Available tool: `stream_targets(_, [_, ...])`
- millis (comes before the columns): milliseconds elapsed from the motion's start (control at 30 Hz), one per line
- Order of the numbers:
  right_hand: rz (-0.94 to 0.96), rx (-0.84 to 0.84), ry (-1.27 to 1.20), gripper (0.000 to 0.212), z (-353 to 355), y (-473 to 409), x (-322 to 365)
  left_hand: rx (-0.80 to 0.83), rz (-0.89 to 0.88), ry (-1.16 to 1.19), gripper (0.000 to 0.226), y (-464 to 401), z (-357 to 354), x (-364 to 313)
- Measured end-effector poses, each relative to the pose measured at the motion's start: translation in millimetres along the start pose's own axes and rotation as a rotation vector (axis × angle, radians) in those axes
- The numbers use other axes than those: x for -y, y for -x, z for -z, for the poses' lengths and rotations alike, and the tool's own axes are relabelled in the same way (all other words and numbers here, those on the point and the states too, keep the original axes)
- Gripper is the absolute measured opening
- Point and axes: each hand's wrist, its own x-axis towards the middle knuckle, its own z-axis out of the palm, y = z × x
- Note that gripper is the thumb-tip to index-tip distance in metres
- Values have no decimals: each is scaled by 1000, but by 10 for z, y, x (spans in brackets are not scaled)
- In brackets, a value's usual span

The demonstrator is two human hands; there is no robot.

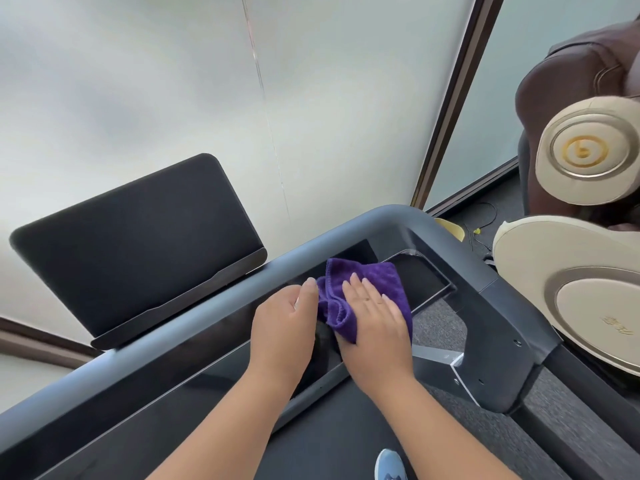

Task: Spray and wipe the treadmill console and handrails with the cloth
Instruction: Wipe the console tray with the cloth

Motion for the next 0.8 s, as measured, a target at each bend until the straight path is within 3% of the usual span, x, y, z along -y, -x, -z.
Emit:
stream_targets(133, [-272, -22, -33, 68, 247, -454, -337, 10, 55, 27, 69, 41, 37, 20])
stream_targets(267, [-475, -133, -170, 55, 381, -633, -261, 0, 74, 64, 70, 94, 104, 21])
stream_targets(300, [-558, -180, -304, 46, 399, -673, -182, -5, 76, 73, 70, 105, 126, 24])
stream_targets(367, [-767, -295, -803, 31, 494, -844, 59, -10, 76, 88, 69, 121, 169, 21])
stream_targets(433, [-820, -299, -1132, 41, 507, -1024, 298, -23, 65, 84, 69, 134, 207, 11])
stream_targets(533, [-558, -172, -873, 69, 328, -1018, 628, -47, 51, 82, 67, 140, 241, -1])
stream_targets(633, [-375, -34, -519, 71, 126, -669, 696, -45, 54, 90, 69, 146, 230, -16])
stream_targets(800, [-448, -76, -421, 68, 171, -660, 339, -46, 66, 95, 62, 140, 236, 2])
